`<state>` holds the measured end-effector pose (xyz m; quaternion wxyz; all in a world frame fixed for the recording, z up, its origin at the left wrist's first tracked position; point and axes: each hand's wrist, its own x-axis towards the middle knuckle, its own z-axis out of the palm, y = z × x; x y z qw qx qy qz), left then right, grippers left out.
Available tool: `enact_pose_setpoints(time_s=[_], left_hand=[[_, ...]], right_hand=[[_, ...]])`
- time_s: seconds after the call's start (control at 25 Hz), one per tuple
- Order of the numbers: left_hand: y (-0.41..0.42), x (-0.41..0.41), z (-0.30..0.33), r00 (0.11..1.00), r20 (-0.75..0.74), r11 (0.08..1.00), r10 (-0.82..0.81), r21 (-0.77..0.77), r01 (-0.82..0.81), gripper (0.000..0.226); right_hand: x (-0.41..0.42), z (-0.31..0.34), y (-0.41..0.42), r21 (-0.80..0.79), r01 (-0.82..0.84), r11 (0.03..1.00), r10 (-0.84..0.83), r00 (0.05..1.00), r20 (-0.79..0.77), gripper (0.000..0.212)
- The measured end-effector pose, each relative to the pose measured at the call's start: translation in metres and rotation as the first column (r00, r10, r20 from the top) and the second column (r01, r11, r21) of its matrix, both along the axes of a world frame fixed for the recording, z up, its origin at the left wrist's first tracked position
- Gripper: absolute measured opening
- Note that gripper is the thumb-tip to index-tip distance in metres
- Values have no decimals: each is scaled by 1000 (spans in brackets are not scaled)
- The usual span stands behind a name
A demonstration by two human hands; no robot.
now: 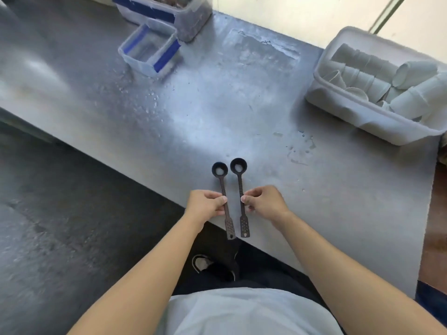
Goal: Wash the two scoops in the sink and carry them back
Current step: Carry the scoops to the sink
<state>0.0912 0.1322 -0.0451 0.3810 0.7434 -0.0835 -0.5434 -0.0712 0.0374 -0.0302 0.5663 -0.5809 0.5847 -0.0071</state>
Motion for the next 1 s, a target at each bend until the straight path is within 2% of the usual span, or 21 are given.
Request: enact_pose_setpoints(time_s=[0.24, 0.44, 0.68, 1.0], left_hand=[[106, 61, 5, 967, 3, 967, 255, -9, -255, 10], [194, 108, 11, 870, 8, 869, 493, -66, -491, 10], [292, 148, 18, 668, 12, 667, 744, -87, -740, 18], [378, 209, 15, 370, 27, 371, 929, -60, -927, 11]], right_hand=[[92, 9, 64, 8, -200, 980, 200, 980, 15, 9], [166, 13, 122, -25, -430, 903, 429, 903, -36, 12], [256, 14, 201, -23, -662, 749, 663, 749, -4, 9], [378, 19, 271, 83, -825, 559, 819, 565, 103, 12]])
